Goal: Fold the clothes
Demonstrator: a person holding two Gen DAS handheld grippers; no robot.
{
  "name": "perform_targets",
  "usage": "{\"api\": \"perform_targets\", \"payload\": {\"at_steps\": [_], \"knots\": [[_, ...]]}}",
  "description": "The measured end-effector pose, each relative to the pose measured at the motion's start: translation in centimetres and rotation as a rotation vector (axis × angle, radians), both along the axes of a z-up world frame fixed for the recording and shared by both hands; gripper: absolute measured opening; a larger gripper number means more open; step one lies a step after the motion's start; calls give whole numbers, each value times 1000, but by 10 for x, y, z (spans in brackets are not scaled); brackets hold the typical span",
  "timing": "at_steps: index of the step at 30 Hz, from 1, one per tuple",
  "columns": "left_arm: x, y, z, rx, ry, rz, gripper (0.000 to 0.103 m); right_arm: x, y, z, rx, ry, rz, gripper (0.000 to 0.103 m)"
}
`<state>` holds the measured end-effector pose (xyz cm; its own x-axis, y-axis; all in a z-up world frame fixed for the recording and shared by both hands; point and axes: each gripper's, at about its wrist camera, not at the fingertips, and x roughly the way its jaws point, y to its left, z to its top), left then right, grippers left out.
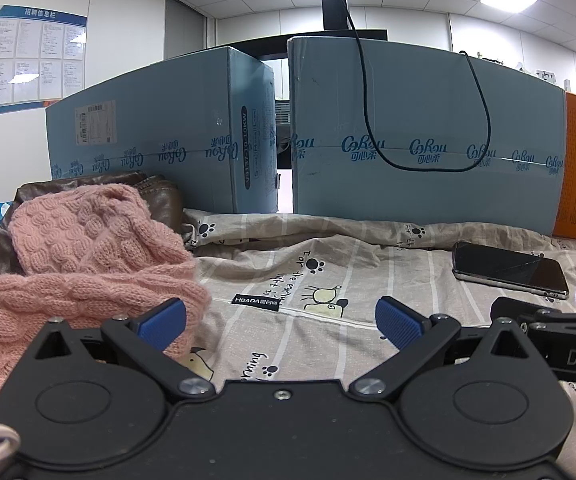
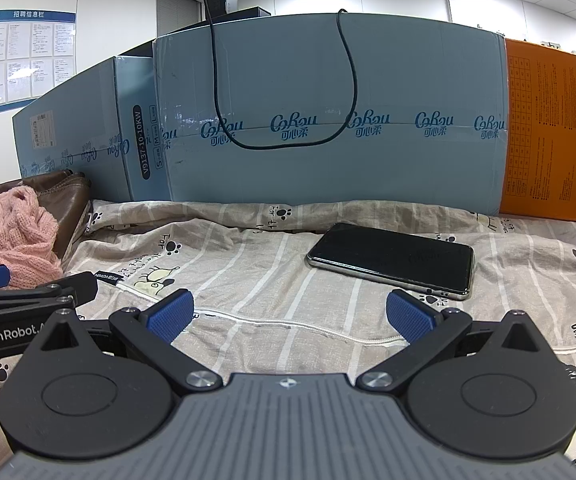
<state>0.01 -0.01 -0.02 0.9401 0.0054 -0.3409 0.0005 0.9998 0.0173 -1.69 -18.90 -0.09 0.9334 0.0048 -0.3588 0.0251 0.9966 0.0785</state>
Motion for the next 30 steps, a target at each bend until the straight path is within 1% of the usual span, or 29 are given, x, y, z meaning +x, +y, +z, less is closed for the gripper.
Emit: {"api": "perform_targets", "payload": {"at_steps": [30], "knots": [[2,-1,-3,6,4,-4,103,-1,2,1,-3,-4,-4,103]]}}
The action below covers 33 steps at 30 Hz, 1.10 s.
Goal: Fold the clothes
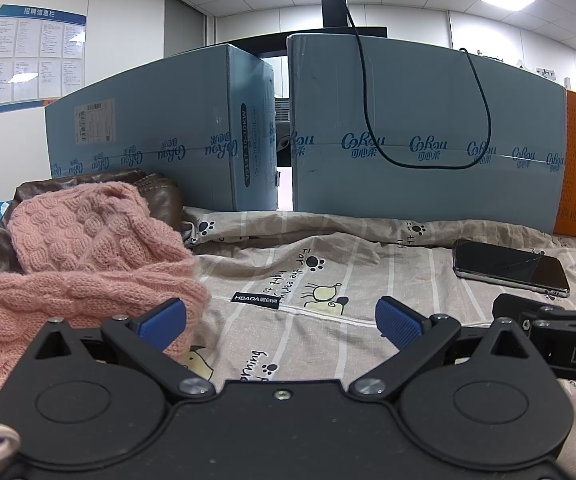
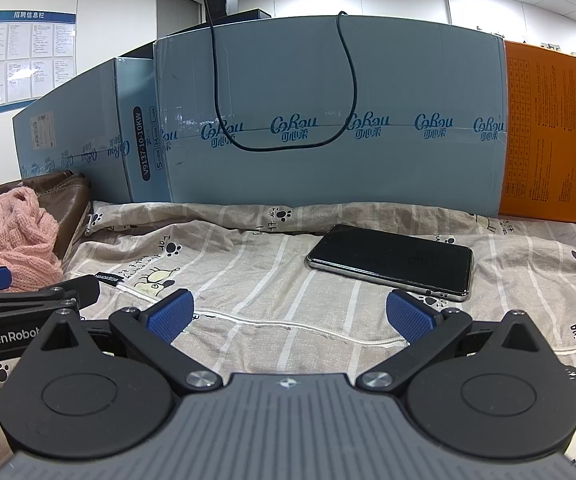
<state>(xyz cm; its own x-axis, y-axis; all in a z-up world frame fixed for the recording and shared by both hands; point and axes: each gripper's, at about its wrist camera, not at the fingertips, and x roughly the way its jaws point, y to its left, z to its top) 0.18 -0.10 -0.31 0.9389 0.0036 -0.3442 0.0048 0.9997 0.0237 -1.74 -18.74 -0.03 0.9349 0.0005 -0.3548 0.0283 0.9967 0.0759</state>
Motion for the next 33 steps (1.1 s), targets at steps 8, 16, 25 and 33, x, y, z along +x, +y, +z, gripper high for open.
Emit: {"api": "perform_targets", "payload": {"at_steps": [8,16,25,33], "knots": [[0,2,2,-23,-6,1,103,-5,-1,4,3,-34,-5,103],[-8,11,10,-100,-50,-15,103,-16,3,14,11,-83,16,103],[-22,22,27,-193,-95,-57,103,-28,10,28,52,-89,104,103],[-36,51,38,-284,-128,-44,103,-30,29,40,47,-71,148,103]]}}
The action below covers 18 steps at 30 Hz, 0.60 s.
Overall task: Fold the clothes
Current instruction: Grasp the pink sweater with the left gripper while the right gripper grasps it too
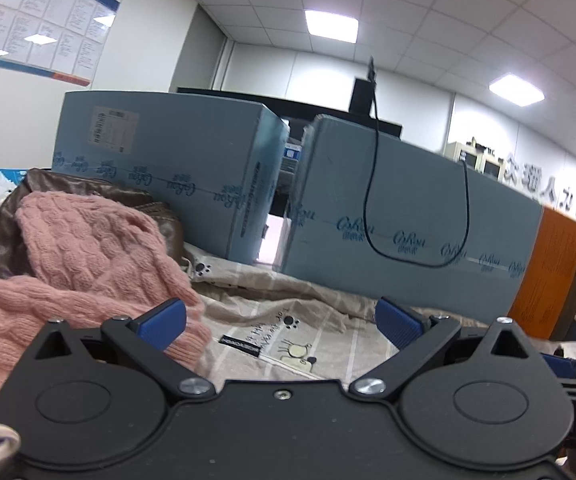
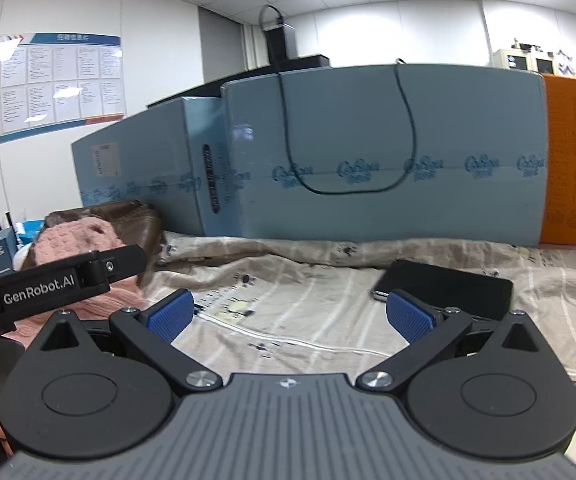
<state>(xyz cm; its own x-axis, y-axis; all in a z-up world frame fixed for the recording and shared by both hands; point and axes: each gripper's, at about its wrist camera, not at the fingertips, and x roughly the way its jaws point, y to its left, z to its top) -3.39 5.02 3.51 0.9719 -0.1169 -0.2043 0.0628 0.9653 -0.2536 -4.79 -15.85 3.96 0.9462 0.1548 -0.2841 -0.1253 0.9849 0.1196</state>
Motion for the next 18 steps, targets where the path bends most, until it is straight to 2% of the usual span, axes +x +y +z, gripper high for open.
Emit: {"api": "perform_targets", "payload": {"at_steps": [12,18], "knots": [[-26,90,10,-89,-46,131,103,4,42,9,30,22,109,103],[-31,148,-7,-151,22,215,103,10,68,8,11,55,182,103]]}}
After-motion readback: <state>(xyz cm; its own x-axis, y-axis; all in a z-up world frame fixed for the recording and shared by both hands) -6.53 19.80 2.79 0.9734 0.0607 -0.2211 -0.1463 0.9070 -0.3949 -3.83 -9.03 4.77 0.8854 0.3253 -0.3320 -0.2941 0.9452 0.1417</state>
